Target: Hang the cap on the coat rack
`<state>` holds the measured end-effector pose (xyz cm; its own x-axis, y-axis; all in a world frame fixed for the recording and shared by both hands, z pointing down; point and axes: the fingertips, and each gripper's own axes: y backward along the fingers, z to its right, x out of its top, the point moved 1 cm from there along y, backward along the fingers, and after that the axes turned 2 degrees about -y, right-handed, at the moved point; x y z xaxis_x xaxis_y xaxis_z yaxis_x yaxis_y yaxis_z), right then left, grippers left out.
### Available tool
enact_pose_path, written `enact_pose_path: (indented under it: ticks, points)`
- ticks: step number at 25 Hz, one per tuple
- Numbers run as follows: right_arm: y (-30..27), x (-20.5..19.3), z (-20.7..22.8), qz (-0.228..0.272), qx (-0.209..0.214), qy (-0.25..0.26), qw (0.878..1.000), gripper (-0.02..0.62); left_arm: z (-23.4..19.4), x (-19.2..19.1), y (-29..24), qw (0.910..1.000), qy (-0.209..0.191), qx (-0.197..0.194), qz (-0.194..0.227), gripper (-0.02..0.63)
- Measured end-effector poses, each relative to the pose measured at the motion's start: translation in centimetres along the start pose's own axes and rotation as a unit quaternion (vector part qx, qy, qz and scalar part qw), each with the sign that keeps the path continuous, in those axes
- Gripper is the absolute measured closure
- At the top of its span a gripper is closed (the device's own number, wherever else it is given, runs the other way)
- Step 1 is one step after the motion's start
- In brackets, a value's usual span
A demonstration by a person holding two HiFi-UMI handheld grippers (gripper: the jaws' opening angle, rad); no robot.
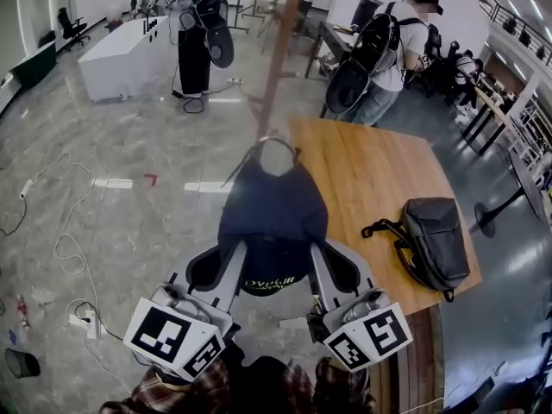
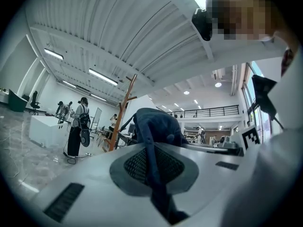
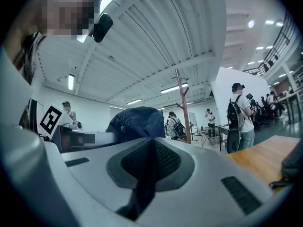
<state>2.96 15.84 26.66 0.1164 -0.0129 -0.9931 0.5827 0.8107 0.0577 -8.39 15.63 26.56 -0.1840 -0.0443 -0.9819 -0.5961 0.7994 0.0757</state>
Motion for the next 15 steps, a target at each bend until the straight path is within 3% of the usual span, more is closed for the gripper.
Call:
enact_pose_path:
  ticks: [4,15]
  points:
    - [-3.4,-0.9,0.8,0.004,-0.019,-0.005,1.000,0.577,-3.5,-0.2,-2.1,0.9998,0.001,-0.018,-0.005,0.586]
    - [-9.2,-2.9,7.1,-0.033,-0.051,-0.019,0.998,0.577,-7.8,-2.4,-9.6,0.9980,0.029,-0.042,-0.038,0.586]
